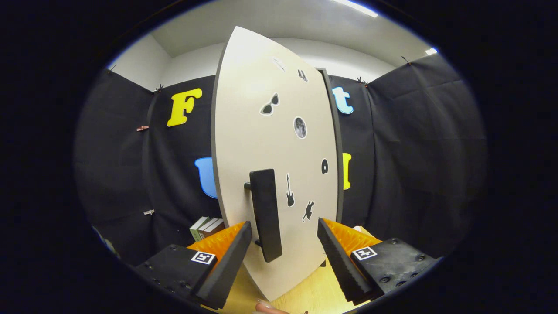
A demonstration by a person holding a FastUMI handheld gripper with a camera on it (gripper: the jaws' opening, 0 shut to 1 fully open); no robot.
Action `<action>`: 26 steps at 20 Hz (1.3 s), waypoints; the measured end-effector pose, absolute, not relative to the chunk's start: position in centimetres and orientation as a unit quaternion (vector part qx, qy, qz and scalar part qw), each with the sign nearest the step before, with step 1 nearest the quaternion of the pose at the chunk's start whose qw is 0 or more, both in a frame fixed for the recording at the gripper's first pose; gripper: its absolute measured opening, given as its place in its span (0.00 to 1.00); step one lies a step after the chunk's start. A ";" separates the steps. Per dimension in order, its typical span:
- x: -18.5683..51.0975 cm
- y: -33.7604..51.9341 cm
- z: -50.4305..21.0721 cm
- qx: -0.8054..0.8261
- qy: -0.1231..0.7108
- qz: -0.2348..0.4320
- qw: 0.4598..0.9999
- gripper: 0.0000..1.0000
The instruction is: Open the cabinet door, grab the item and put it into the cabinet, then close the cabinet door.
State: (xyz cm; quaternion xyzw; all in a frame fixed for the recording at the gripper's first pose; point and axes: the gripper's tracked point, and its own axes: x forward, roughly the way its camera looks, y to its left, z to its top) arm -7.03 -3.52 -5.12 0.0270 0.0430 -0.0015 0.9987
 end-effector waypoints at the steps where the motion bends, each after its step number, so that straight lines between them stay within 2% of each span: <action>1: -7.1 -3.3 -5.0 0.022 0.041 0.002 0.999 0.98; 12: -6.0 -2.0 -4.2 0.005 0.037 0.035 0.999 0.98; 26: -6.8 -4.2 -3.1 0.012 0.024 0.018 0.999 0.98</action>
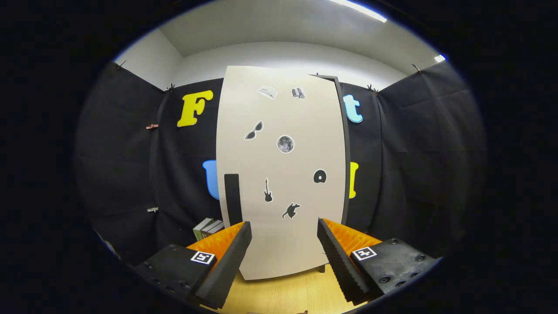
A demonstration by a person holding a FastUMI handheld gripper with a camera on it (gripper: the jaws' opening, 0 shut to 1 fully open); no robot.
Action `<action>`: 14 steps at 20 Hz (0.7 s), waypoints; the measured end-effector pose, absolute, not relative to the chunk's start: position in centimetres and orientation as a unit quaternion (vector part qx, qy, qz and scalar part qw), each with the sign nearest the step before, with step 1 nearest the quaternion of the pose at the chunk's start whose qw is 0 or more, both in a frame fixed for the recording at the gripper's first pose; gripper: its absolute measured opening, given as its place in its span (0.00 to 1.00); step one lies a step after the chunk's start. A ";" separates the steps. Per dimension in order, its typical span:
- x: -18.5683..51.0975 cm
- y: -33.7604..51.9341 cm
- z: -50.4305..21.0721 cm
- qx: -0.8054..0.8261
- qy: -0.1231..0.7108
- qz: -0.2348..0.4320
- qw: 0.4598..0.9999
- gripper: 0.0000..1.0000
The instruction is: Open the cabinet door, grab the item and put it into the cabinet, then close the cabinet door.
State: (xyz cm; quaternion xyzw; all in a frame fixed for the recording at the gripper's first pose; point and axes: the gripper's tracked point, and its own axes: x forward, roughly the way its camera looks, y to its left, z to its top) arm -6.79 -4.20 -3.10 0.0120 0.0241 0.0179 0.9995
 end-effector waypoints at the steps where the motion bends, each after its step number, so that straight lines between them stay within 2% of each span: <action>1: -6.9 -4.4 -3.0 0.010 0.022 0.014 1.000 0.98; 6: -7.0 -6.0 -3.0 0.011 0.028 -0.019 0.999 0.97; 14: -7.5 -6.3 -2.1 0.017 0.011 -0.020 1.000 0.97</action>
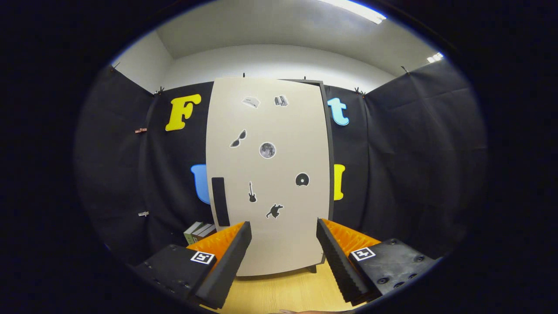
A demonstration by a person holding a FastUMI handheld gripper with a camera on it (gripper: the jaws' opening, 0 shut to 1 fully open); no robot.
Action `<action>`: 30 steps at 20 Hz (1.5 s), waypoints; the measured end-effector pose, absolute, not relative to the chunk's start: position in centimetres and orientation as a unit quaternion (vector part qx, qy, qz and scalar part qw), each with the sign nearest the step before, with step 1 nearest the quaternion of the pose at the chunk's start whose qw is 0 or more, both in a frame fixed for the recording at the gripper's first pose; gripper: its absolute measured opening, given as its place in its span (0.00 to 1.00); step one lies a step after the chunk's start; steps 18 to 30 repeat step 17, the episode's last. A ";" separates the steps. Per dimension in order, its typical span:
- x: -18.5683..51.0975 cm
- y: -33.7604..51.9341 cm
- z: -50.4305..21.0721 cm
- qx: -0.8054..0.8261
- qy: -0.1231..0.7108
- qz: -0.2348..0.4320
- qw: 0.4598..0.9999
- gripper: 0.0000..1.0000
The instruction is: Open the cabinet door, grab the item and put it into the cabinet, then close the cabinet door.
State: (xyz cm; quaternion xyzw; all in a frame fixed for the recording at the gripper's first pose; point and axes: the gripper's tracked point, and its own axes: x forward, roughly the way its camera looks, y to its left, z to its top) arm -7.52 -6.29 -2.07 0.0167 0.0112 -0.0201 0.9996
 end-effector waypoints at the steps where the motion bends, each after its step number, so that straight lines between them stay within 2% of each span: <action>1: -7.5 -6.4 -2.0 0.015 0.009 -0.020 1.000 0.97; 7: -7.8 -5.8 -1.0 0.018 -0.018 -0.001 1.000 0.97; 30: -7.2 -6.6 -1.9 0.017 0.001 -0.014 1.000 0.97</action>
